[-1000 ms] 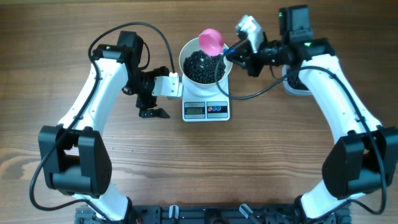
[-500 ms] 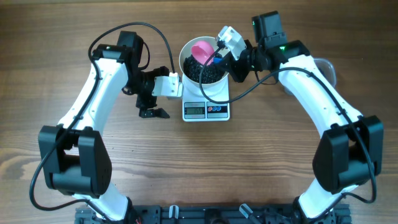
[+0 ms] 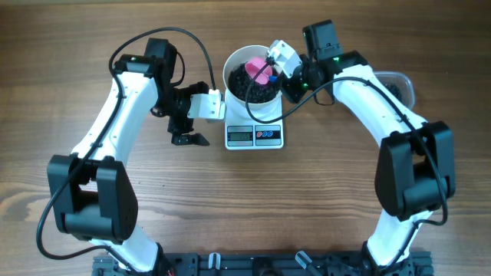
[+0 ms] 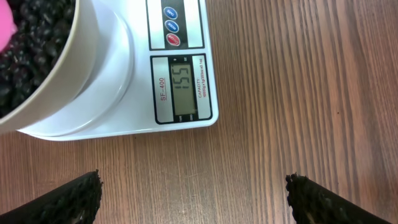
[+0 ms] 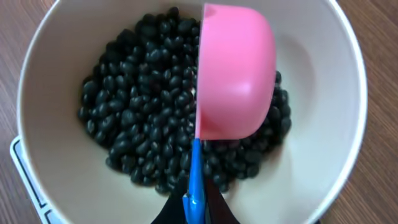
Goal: Scoop item into bowl and weigh 150g on scale
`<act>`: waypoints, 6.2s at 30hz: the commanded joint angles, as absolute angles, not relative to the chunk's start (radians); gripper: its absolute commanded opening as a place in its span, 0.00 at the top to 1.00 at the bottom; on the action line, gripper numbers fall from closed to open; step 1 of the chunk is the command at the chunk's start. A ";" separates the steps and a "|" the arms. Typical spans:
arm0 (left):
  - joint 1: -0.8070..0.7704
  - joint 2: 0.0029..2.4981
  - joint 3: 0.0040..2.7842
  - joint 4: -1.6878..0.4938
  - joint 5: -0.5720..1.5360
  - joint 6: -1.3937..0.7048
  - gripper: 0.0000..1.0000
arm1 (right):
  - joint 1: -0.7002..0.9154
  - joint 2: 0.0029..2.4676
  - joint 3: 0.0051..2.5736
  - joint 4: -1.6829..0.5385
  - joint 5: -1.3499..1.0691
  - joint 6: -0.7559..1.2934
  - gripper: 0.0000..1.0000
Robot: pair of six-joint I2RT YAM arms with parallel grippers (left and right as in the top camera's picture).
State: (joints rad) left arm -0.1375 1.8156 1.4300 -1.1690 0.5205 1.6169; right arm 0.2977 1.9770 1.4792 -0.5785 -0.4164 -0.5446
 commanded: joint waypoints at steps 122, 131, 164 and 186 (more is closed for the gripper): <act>-0.141 1.816 1.424 -1.169 0.522 1.615 0.00 | 0.150 2.019 1.483 -0.516 -1.065 -0.025 0.96; -0.141 1.816 1.424 -1.169 0.522 1.615 0.00 | 0.170 2.019 1.485 -0.648 -0.815 -0.140 0.96; -0.141 1.816 1.424 -1.169 0.522 1.615 0.00 | 0.330 2.006 1.780 -1.171 -0.217 -0.734 0.96; -0.141 1.816 1.424 -1.169 0.522 1.615 0.00 | 0.330 2.006 1.778 -1.166 -0.340 -0.677 0.96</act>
State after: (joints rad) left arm -0.1375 1.8156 1.4296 -1.1690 0.5205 1.6169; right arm 0.3321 1.9976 1.7649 -1.1240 -0.3534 -0.6861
